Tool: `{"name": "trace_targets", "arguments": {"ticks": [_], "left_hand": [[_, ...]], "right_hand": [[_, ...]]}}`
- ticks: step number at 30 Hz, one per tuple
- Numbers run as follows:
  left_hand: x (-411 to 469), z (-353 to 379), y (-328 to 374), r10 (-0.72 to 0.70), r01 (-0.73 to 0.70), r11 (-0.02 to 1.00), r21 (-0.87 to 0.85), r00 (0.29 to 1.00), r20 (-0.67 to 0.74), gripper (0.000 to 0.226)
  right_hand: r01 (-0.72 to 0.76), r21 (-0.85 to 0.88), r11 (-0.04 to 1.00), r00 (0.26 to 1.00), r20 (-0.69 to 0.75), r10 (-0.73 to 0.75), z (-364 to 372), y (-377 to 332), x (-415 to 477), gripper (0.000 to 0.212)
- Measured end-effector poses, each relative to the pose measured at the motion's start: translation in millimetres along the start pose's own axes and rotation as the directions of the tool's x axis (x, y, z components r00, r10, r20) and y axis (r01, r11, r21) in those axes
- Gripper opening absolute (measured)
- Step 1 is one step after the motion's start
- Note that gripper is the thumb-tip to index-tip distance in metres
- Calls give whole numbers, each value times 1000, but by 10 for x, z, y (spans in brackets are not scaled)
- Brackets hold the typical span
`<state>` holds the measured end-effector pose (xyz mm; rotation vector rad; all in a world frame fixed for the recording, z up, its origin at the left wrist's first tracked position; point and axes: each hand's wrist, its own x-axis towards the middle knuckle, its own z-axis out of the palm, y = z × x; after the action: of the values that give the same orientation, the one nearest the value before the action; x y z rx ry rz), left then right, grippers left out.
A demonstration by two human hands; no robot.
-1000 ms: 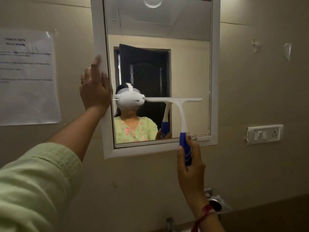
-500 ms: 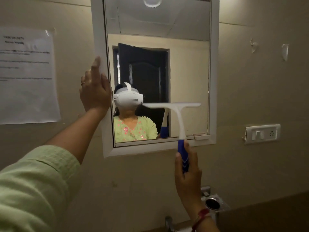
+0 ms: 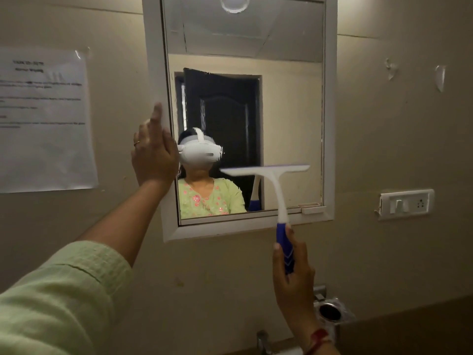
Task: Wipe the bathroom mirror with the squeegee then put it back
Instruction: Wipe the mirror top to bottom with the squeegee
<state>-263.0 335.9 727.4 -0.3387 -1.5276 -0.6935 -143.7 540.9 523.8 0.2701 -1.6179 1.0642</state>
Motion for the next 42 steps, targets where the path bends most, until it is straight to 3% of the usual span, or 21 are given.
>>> {"name": "trace_targets", "arguments": {"ticks": [3, 11, 18, 25, 32, 42], "left_hand": [[-5, 12, 0, -4, 4, 1000, -5, 1000, 8, 46], [-17, 2, -9, -8, 8, 1000, -19, 1000, -15, 46], [-13, 23, -27, -13, 12, 1000, -27, 999, -30, 45], [-3, -1, -46, -7, 6, 999, -54, 1000, -25, 44], [5, 9, -51, -22, 19, 996, -82, 999, -35, 44], [4, -5, -51, -76, 67, 992, -104, 994, -84, 44]], "right_hand": [[-41, 15, 999, 999, 12, 40, 6, 46, -215, 46], [-33, 77, 996, 998, -43, 37, 57, -147, 180, 35], [-85, 34, 996, 996, 20, 85, -4, 33, -300, 43], [-43, 55, 998, 999, -6, 43, -34, -144, 137, 34], [-83, 45, 996, 996, -16, 84, -84, -14, -231, 41], [-40, 26, 999, 997, -62, 41, -58, -29, -44, 37]]}}
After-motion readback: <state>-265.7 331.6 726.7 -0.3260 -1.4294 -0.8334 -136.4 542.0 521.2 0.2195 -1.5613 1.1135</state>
